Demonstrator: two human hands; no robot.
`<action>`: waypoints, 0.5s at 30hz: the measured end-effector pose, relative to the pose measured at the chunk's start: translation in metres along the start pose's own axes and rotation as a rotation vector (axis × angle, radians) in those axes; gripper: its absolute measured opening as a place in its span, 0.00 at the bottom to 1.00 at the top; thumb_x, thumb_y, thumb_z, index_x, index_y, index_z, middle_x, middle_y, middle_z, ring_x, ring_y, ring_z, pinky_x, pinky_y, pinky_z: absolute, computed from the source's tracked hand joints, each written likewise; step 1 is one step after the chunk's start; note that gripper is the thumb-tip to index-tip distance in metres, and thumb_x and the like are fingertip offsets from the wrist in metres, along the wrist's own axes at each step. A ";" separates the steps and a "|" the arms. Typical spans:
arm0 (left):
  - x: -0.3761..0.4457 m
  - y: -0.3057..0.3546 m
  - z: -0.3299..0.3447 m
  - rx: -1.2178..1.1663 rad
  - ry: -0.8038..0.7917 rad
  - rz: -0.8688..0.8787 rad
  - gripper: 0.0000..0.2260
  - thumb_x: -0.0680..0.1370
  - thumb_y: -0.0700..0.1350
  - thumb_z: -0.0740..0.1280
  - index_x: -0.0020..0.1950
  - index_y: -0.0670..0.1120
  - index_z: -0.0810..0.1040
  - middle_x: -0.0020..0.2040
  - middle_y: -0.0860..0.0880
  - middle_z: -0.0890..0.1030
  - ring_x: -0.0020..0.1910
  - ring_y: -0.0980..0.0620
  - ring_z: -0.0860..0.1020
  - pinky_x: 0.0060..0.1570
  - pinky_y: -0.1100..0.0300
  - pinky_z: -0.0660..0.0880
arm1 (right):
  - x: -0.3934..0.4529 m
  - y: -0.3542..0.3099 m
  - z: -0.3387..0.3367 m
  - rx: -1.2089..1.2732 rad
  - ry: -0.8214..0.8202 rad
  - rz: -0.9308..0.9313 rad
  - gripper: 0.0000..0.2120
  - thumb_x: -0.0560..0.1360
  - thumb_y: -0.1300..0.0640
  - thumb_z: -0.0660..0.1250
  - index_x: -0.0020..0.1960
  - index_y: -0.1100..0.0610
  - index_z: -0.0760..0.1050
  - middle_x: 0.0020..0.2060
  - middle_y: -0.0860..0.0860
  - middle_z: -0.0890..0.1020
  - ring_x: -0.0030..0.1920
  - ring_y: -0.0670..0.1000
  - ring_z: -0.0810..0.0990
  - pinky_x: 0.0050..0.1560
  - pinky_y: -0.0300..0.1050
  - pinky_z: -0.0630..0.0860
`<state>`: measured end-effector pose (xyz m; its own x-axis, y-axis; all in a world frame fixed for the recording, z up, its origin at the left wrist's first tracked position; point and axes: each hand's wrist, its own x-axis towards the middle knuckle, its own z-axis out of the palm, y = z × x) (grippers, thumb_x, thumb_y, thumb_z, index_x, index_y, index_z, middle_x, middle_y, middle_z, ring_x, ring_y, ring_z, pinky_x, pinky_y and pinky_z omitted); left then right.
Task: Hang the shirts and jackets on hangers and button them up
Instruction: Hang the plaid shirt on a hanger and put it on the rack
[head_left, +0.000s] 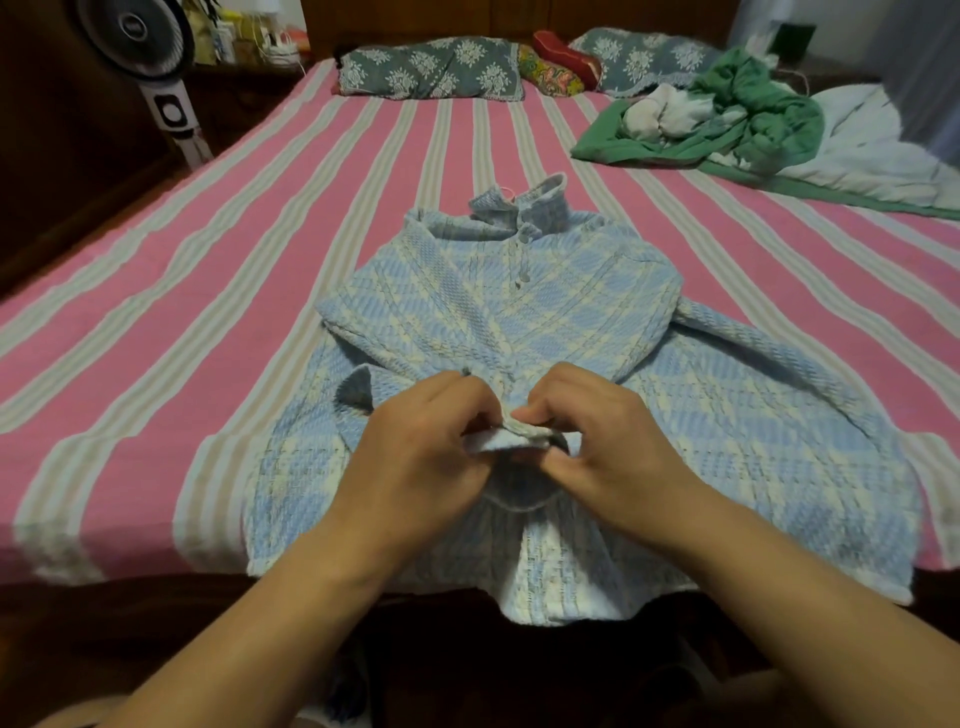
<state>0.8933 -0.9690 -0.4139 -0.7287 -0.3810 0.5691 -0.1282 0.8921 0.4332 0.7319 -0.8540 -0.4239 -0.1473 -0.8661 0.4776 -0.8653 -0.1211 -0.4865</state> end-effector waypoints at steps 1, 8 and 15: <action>0.002 0.001 -0.003 -0.028 -0.031 -0.014 0.11 0.66 0.34 0.77 0.41 0.46 0.79 0.36 0.52 0.78 0.35 0.51 0.76 0.34 0.48 0.73 | 0.001 0.001 0.000 -0.049 -0.005 -0.039 0.08 0.71 0.65 0.75 0.45 0.58 0.77 0.41 0.47 0.76 0.41 0.48 0.76 0.41 0.45 0.76; 0.010 -0.004 -0.035 -0.502 -0.263 -0.353 0.03 0.77 0.42 0.73 0.48 0.49 0.83 0.43 0.53 0.85 0.44 0.53 0.85 0.43 0.63 0.79 | 0.007 0.005 -0.003 -0.220 0.131 -0.127 0.09 0.73 0.65 0.67 0.52 0.61 0.82 0.49 0.52 0.83 0.49 0.54 0.80 0.45 0.52 0.78; 0.009 -0.020 -0.026 -0.275 0.124 -0.256 0.08 0.82 0.48 0.68 0.45 0.48 0.83 0.42 0.55 0.83 0.44 0.55 0.80 0.43 0.65 0.73 | 0.003 0.018 -0.031 -0.291 0.375 -0.055 0.09 0.73 0.65 0.66 0.47 0.62 0.84 0.45 0.54 0.84 0.46 0.55 0.81 0.47 0.47 0.78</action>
<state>0.9070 -0.9965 -0.3994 -0.6073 -0.6242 0.4914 -0.0978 0.6726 0.7335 0.7015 -0.8440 -0.4082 -0.2143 -0.6213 0.7537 -0.9670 0.0258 -0.2536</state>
